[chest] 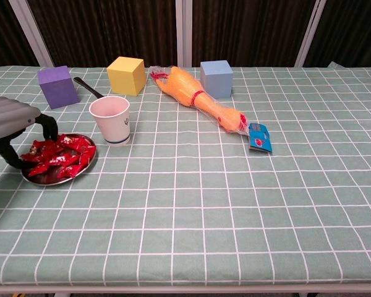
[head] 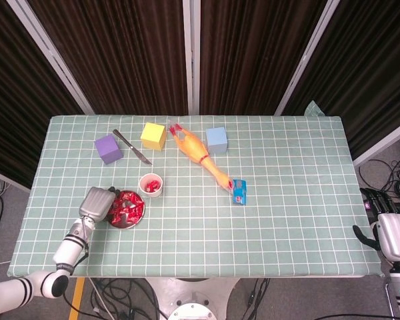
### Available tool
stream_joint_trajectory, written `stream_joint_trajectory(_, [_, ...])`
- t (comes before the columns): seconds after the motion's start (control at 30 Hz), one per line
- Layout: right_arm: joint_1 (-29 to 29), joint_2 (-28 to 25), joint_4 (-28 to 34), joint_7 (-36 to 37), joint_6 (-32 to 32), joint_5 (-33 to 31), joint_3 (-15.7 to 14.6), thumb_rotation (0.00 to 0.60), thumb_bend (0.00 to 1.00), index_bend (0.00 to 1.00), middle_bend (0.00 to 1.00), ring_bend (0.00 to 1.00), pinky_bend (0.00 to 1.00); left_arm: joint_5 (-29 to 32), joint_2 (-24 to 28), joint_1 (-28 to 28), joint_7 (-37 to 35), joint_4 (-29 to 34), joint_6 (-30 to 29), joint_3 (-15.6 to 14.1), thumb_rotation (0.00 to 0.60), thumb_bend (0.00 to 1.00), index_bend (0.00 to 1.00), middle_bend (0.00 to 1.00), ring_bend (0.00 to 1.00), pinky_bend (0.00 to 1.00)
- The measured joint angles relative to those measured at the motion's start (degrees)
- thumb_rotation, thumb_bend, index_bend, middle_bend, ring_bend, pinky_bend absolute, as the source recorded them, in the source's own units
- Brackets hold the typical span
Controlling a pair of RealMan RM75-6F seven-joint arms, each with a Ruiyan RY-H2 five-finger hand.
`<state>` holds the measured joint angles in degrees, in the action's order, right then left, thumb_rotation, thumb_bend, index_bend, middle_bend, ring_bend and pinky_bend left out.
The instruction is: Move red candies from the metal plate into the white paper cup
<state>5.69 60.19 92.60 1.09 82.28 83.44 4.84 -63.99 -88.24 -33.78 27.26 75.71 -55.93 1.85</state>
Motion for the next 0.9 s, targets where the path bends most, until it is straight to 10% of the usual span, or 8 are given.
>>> stream_joint_trajectory(0.9, [0.2, -0.3, 0.3, -0.2, -0.4, -0.4, 0.1, 0.600, 0.21, 0.11, 0.13, 0.13, 0.38, -5.6, -2.6, 0.2, -6.6, -4.5, 0.6, 0.0, 0.600, 0.47, 0.73, 0.71, 0.91, 1.00])
